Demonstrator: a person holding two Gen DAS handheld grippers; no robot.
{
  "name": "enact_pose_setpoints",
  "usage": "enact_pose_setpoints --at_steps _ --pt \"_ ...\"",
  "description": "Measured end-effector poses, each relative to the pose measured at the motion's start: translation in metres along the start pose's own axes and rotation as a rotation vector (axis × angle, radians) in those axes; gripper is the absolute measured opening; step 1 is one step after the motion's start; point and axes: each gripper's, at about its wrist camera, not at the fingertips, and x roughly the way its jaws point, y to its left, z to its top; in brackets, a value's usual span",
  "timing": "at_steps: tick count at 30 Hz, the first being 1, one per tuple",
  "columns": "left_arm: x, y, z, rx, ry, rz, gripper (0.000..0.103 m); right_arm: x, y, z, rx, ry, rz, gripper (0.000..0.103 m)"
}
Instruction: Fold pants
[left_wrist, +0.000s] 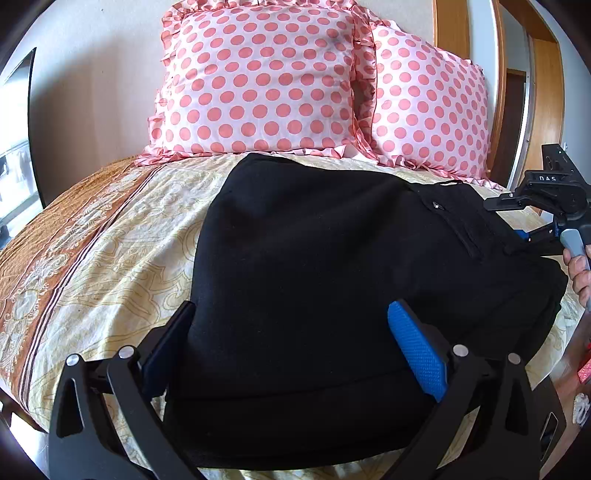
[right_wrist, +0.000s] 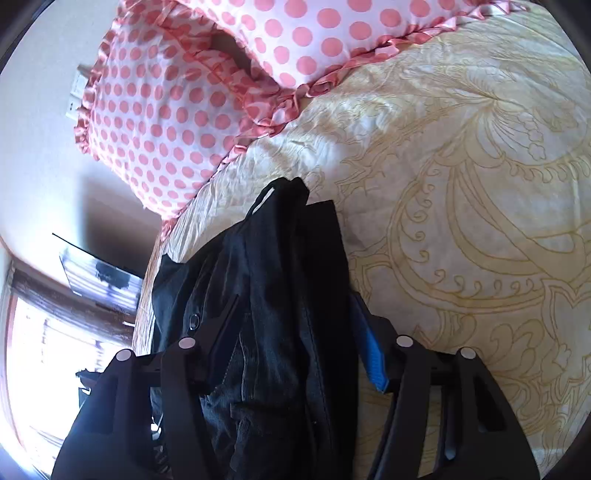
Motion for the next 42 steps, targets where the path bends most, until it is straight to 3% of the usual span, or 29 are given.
enact_pose_setpoints --at_steps 5,7,14,19,22,25,26,28,32,34,36,42 --pt "0.000 -0.001 -0.001 0.000 0.001 0.001 0.101 0.004 0.006 -0.001 -0.039 -0.006 -0.030 0.055" --pt "0.000 0.000 -0.001 0.000 0.000 0.001 0.101 0.007 0.010 -0.002 -0.057 0.018 0.005 0.046" --pt "-0.001 -0.001 -0.002 0.000 -0.002 0.002 0.101 -0.004 0.002 -0.002 -0.036 -0.018 -0.078 0.046" --pt "-0.001 -0.002 -0.003 0.000 -0.002 0.002 0.101 0.003 0.011 -0.006 -0.081 0.019 -0.007 0.046" --pt "-0.001 -0.002 -0.003 0.000 -0.001 0.003 0.101 0.006 0.015 -0.004 -0.102 0.010 -0.054 0.046" --pt "-0.002 -0.002 -0.004 0.000 -0.003 0.003 0.101 0.010 0.009 0.001 -0.070 0.016 -0.029 0.045" --pt "-0.001 -0.002 -0.004 -0.001 -0.006 0.004 0.101 0.011 0.010 0.002 -0.070 0.021 -0.026 0.042" --pt "-0.002 -0.003 -0.004 0.001 -0.010 0.004 0.101 0.011 0.016 0.001 -0.092 0.029 0.003 0.021" --pt "-0.003 -0.003 -0.004 0.000 -0.010 0.002 0.101 0.000 0.043 -0.004 -0.207 -0.010 0.054 0.018" --pt "-0.004 -0.002 -0.004 0.001 -0.006 -0.008 0.101 -0.003 0.059 -0.008 -0.273 -0.023 0.066 0.018" --pt "-0.005 0.001 -0.002 -0.004 0.007 -0.038 0.101 -0.003 0.066 -0.011 -0.315 -0.031 0.018 0.018" --pt "-0.030 0.042 0.031 -0.128 -0.012 -0.166 0.101 0.002 0.049 -0.007 -0.260 -0.021 0.002 0.017"
